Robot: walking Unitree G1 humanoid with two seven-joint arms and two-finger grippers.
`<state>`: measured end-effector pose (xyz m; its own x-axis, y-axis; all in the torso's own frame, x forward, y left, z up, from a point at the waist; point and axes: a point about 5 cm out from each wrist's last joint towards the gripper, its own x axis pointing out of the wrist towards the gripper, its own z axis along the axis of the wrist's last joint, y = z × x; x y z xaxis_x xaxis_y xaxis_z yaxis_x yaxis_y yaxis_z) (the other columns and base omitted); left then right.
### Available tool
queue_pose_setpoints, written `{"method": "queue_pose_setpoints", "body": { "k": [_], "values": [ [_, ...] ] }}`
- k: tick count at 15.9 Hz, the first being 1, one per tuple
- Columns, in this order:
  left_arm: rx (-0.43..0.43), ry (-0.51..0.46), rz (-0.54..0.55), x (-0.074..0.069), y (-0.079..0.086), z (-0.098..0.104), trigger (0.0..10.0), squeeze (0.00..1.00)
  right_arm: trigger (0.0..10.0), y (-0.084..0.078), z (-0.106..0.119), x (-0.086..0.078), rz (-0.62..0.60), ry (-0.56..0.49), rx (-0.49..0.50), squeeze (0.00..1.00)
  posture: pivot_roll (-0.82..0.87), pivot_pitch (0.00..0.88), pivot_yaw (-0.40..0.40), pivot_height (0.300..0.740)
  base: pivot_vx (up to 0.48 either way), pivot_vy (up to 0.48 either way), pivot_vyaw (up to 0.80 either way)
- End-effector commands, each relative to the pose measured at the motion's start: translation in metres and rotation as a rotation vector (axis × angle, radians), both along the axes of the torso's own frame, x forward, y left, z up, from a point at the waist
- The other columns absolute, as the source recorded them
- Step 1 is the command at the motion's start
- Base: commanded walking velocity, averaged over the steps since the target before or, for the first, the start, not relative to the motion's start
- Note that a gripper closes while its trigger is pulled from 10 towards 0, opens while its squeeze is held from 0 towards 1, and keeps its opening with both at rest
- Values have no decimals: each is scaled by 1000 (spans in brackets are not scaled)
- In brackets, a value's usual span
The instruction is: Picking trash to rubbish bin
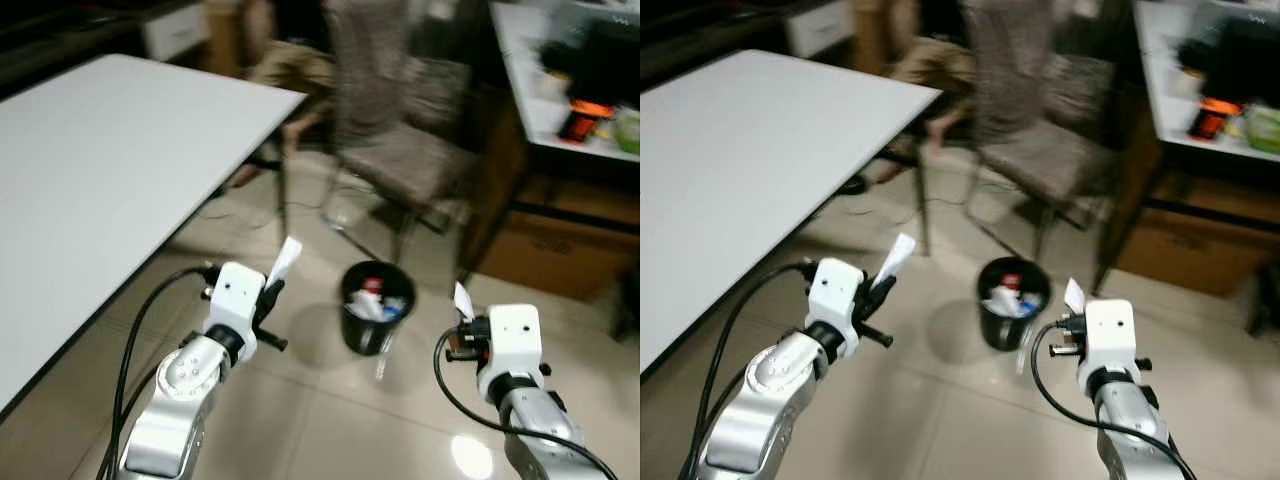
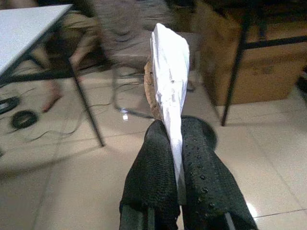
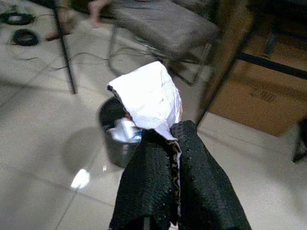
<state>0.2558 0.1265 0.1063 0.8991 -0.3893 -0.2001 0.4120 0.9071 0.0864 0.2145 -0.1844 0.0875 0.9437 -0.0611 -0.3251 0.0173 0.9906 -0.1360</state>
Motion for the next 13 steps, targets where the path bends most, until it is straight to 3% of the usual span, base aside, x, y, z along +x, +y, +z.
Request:
{"method": "queue_pose_setpoints", "body": {
  "k": [1, 5, 8, 10, 13],
  "values": [
    [-13, -6, -23, 1, -9, 1, 10000, 0, 10000, -8, 1, 1, -17, -8, -22, 0, -95, 32, -23, 740, 352, 0, -800],
    [-11, 3, -17, 2, -9, -2, 10000, 0, 10000, -7, 0, 3, 4, -5, -4, 0, -96, 32, -19, 740, 354, 0, -694],
    [-12, 29, 28, 4, -4, -14, 10000, 0, 10000, 2, -6, 7, 89, 22, 11, 0, -98, 32, -11, 740, 351, 0, 0],
    [29, 77, 43, 0, 0, -34, 10000, 0, 10000, 11, -20, 12, 148, 49, 58, 0, -92, 30, -8, 740, 354, 0, 0],
    [61, 86, 30, -3, 2, -38, 10000, 0, 10000, 17, -29, 14, 185, 76, 45, 0, -79, 28, -5, 740, 352, 0, 0]
  ]
}}
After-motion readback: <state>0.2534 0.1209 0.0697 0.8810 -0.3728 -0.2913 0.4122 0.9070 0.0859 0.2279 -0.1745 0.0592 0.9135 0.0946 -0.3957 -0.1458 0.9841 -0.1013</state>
